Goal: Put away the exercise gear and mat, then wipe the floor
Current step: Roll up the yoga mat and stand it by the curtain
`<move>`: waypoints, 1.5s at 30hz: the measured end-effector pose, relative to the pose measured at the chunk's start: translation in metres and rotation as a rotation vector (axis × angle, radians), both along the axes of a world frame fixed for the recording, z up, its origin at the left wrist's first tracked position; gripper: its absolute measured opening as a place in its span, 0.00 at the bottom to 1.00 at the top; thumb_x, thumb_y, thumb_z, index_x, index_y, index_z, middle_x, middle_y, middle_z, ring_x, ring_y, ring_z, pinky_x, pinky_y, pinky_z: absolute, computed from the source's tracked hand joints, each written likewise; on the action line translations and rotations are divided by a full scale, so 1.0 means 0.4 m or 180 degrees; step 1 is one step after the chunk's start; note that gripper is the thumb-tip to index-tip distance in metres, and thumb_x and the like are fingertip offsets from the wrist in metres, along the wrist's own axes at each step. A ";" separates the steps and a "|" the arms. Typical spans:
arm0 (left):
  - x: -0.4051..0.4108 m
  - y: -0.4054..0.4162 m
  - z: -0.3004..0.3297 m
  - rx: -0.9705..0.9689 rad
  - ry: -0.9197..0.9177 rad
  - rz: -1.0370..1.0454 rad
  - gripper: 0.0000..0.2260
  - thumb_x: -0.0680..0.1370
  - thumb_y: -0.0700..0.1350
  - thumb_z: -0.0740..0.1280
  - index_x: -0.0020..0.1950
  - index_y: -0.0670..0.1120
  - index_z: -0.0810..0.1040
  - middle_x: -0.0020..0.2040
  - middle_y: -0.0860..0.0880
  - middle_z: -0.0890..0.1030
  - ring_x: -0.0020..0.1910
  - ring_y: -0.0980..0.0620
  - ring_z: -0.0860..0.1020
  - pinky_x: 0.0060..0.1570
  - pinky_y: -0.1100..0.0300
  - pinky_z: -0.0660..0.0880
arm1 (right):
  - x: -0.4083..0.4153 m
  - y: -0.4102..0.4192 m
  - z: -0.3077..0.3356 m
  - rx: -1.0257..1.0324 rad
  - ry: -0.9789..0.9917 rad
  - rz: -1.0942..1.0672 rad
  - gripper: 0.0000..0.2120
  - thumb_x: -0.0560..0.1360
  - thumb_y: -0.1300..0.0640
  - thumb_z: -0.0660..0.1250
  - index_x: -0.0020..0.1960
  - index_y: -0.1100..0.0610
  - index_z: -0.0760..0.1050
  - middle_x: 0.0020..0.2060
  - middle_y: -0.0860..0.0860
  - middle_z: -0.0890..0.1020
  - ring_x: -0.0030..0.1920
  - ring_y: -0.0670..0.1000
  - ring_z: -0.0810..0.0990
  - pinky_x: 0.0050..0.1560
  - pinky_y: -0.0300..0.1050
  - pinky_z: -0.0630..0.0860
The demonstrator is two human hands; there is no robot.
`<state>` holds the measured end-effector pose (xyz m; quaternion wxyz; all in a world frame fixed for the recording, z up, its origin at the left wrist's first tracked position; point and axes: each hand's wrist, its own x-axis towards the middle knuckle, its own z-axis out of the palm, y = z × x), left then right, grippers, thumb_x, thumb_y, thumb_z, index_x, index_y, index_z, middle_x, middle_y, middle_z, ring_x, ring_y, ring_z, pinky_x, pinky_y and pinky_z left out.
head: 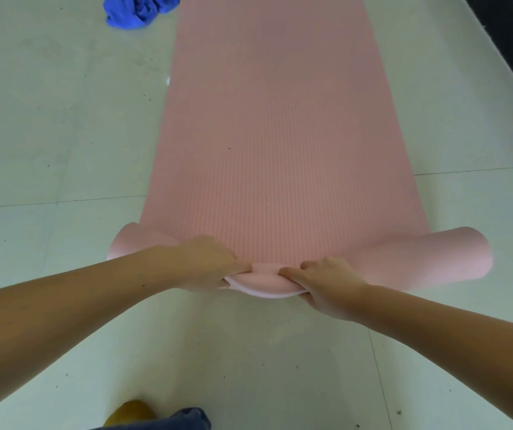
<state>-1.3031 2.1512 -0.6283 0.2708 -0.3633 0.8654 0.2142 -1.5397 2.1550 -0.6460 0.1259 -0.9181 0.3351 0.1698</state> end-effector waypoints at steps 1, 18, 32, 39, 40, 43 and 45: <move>0.005 0.000 -0.004 0.0025 0.0050 0.0038 0.12 0.80 0.52 0.57 0.63 0.55 0.69 0.51 0.50 0.78 0.45 0.46 0.76 0.39 0.57 0.65 | 0.004 0.000 0.001 -0.0004 0.0008 0.0004 0.19 0.80 0.51 0.55 0.71 0.49 0.63 0.51 0.54 0.78 0.49 0.59 0.77 0.39 0.46 0.61; 0.049 -0.134 -0.067 0.1322 0.0125 0.1502 0.19 0.76 0.48 0.67 0.67 0.52 0.71 0.64 0.51 0.75 0.62 0.48 0.73 0.62 0.53 0.69 | 0.061 -0.151 -0.050 0.1137 0.0169 -0.0698 0.15 0.75 0.47 0.63 0.61 0.50 0.75 0.54 0.51 0.81 0.56 0.56 0.78 0.54 0.45 0.71; -0.075 -0.019 -0.140 -0.0588 -0.0825 0.0880 0.47 0.76 0.58 0.64 0.75 0.40 0.32 0.75 0.32 0.42 0.75 0.32 0.44 0.68 0.32 0.48 | 0.030 -0.230 -0.125 -0.0210 -0.0331 -0.1016 0.28 0.72 0.39 0.64 0.66 0.53 0.69 0.61 0.52 0.73 0.62 0.57 0.71 0.61 0.53 0.63; -0.050 -0.200 -0.140 -0.0208 -0.0657 0.0879 0.48 0.71 0.62 0.68 0.77 0.45 0.41 0.76 0.39 0.51 0.75 0.40 0.51 0.67 0.36 0.58 | -0.027 -0.126 -0.153 -0.1056 -0.0239 -0.0309 0.43 0.63 0.38 0.73 0.69 0.60 0.66 0.66 0.59 0.74 0.66 0.61 0.73 0.61 0.72 0.67; -0.040 -0.217 -0.126 -0.0074 -0.0598 0.0897 0.47 0.71 0.62 0.68 0.77 0.47 0.42 0.76 0.41 0.52 0.75 0.42 0.52 0.68 0.36 0.57 | -0.025 -0.136 -0.152 -0.0933 -0.0045 -0.0359 0.47 0.59 0.39 0.76 0.70 0.59 0.63 0.65 0.59 0.75 0.65 0.60 0.74 0.59 0.71 0.69; -0.034 -0.230 -0.094 -0.0367 -0.0527 0.1010 0.42 0.72 0.60 0.67 0.77 0.47 0.47 0.76 0.42 0.54 0.75 0.44 0.54 0.68 0.32 0.53 | 0.003 -0.205 -0.131 -0.0879 0.0041 -0.0533 0.43 0.65 0.46 0.75 0.72 0.55 0.58 0.64 0.57 0.75 0.62 0.58 0.76 0.59 0.63 0.70; -0.049 -0.204 -0.083 -0.0868 -0.0591 0.1129 0.40 0.75 0.56 0.65 0.77 0.46 0.45 0.75 0.39 0.53 0.74 0.42 0.55 0.67 0.31 0.52 | 0.019 -0.248 -0.108 -0.0552 0.0012 -0.0566 0.33 0.76 0.48 0.64 0.75 0.53 0.54 0.67 0.54 0.71 0.63 0.57 0.72 0.63 0.55 0.66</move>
